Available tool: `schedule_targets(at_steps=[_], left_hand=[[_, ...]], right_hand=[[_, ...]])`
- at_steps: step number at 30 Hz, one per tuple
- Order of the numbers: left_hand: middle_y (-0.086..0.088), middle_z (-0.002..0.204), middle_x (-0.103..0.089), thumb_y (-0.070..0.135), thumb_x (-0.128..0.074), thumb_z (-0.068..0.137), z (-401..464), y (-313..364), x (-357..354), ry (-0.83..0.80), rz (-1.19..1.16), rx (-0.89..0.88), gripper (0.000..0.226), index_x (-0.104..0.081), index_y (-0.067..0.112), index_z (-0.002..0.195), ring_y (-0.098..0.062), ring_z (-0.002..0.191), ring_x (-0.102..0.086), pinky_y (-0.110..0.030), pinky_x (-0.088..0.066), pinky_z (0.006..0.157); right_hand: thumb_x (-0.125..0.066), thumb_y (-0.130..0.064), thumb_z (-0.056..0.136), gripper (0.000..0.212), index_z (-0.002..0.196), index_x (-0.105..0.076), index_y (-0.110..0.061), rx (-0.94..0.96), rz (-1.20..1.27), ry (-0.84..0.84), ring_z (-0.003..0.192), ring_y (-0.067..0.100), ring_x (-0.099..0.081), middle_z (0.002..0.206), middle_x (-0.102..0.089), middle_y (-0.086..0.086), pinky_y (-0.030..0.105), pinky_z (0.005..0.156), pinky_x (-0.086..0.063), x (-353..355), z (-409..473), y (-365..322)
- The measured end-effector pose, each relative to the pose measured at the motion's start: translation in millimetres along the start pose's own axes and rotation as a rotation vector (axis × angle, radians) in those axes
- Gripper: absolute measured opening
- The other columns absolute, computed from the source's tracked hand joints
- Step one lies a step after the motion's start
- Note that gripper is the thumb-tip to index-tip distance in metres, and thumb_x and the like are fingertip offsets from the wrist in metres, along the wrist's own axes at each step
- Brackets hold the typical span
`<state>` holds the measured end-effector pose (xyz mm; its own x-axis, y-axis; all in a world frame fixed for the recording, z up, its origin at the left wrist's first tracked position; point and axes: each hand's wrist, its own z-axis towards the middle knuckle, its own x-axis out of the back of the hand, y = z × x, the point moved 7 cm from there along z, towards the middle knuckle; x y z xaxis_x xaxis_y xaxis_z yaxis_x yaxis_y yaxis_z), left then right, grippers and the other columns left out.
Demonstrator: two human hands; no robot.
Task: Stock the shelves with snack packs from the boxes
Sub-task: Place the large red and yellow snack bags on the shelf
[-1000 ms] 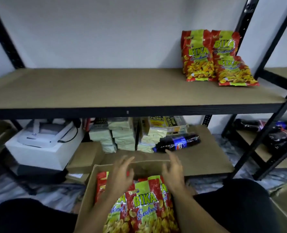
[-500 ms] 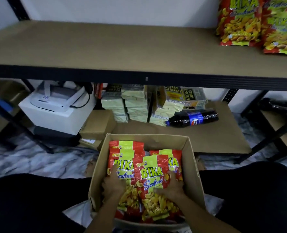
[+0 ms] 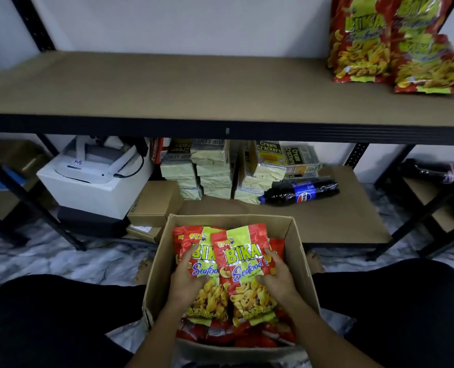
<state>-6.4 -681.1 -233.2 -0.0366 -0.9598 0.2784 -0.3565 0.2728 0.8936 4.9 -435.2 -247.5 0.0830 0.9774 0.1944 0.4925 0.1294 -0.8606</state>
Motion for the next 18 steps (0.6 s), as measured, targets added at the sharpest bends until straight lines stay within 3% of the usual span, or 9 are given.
schedule_targets(at_steps=[2, 4, 6, 8, 10, 11, 13, 16, 18], left_hand=[[0.007, 0.154, -0.031, -0.007, -0.073, 0.077, -5.2, 24.8, 1.1, -0.002, -0.041, -0.078, 0.086, -0.044, 0.044, 0.138, 0.001, 0.113, -0.046, -0.013, -0.05, 0.075], [0.011, 0.153, -0.03, -0.006, -0.073, 0.078, -11.7, 51.6, 7.6, 0.017, -0.065, -0.154, 0.083, -0.043, 0.043, 0.139, 0.015, 0.088, -0.049, -0.006, -0.045, 0.063], [0.016, 0.152, -0.026, -0.007, -0.072, 0.08, -17.5, 77.4, 17.5, 0.057, -0.102, -0.197, 0.081, -0.043, 0.039, 0.141, 0.02, 0.067, -0.051, -0.004, -0.045, 0.055], [0.018, 0.15, -0.027, -0.005, -0.071, 0.081, -23.6, 108.4, 25.4, 0.097, -0.13, -0.255, 0.08, -0.042, 0.038, 0.142, 0.025, 0.09, -0.048, -0.003, -0.044, 0.068], [0.019, 0.151, -0.029, -0.001, -0.072, 0.081, -28.1, 144.4, 26.8, 0.109, -0.127, -0.324, 0.08, -0.041, 0.043, 0.14, 0.01, 0.124, -0.037, -0.008, -0.04, 0.081], [0.02, 0.151, -0.03, 0.0, -0.073, 0.081, -30.4, 164.2, 26.2, 0.107, -0.126, -0.362, 0.08, -0.041, 0.044, 0.14, 0.008, 0.125, -0.037, -0.006, -0.039, 0.077], [0.021, 0.149, -0.032, -0.001, -0.073, 0.08, -32.3, 202.6, 24.5, 0.097, -0.148, -0.432, 0.08, -0.042, 0.044, 0.139, 0.019, 0.108, -0.045, -0.005, -0.044, 0.07], [0.023, 0.146, -0.034, 0.001, -0.076, 0.078, -37.5, 257.4, 17.5, 0.087, -0.149, -0.534, 0.081, -0.044, 0.05, 0.133, 0.0, 0.125, -0.04, -0.026, -0.049, 0.091], [0.02, 0.145, -0.035, 0.001, -0.076, 0.077, -40.1, 288.9, 9.4, 0.074, -0.159, -0.584, 0.08, -0.044, 0.05, 0.131, -0.005, 0.126, -0.04, -0.021, -0.051, 0.083]], right_hand=[[-0.068, 0.013, 0.078, 0.077, 0.137, -0.05, -0.032, 0.044, 0.028, 0.04, 0.087, 0.017, -0.064, 0.133, -0.056, 0.001, 0.05, 0.082, -0.057, 11.3, -1.7, -17.8], [-0.068, 0.011, 0.08, 0.072, 0.137, -0.05, -0.029, 0.105, 0.066, 0.083, 0.086, 0.019, -0.065, 0.115, -0.061, -0.009, 0.047, 0.083, -0.058, 24.1, -6.2, -39.0], [-0.069, 0.007, 0.082, 0.07, 0.138, -0.05, -0.031, 0.191, 0.089, 0.121, 0.09, 0.037, -0.067, 0.122, -0.061, -0.006, 0.049, 0.082, -0.057, 36.1, -12.8, -63.5], [-0.069, 0.003, 0.083, 0.068, 0.139, -0.048, -0.03, 0.277, 0.104, 0.165, 0.075, 0.039, -0.066, 0.141, -0.051, -0.002, 0.044, 0.07, -0.059, 50.0, -18.3, -85.6], [-0.071, -0.001, 0.083, 0.065, 0.137, -0.049, -0.03, 0.363, 0.089, 0.229, 0.05, 0.016, -0.054, 0.147, -0.046, -0.002, 0.029, 0.054, -0.052, 66.5, -27.0, -111.0], [-0.072, -0.003, 0.083, 0.064, 0.137, -0.05, -0.03, 0.402, 0.08, 0.262, 0.048, 0.01, -0.049, 0.146, -0.047, -0.004, 0.024, 0.052, -0.05, 75.9, -32.7, -125.4], [-0.073, -0.005, 0.083, 0.062, 0.137, -0.051, -0.026, 0.469, 0.087, 0.319, 0.051, 0.022, -0.052, 0.135, -0.055, -0.007, 0.017, 0.055, -0.052, 96.4, -46.7, -156.2], [-0.073, -0.01, 0.084, 0.056, 0.135, -0.054, -0.024, 0.546, 0.112, 0.391, 0.078, 0.031, -0.064, 0.114, -0.067, -0.01, 0.038, 0.078, -0.057, 129.9, -62.1, -196.0], [-0.075, -0.019, 0.082, 0.057, 0.135, -0.055, -0.028, 0.592, 0.093, 0.431, 0.091, 0.026, -0.069, 0.125, -0.065, 0.0, 0.045, 0.087, -0.057, 152.2, -66.5, -217.0]])
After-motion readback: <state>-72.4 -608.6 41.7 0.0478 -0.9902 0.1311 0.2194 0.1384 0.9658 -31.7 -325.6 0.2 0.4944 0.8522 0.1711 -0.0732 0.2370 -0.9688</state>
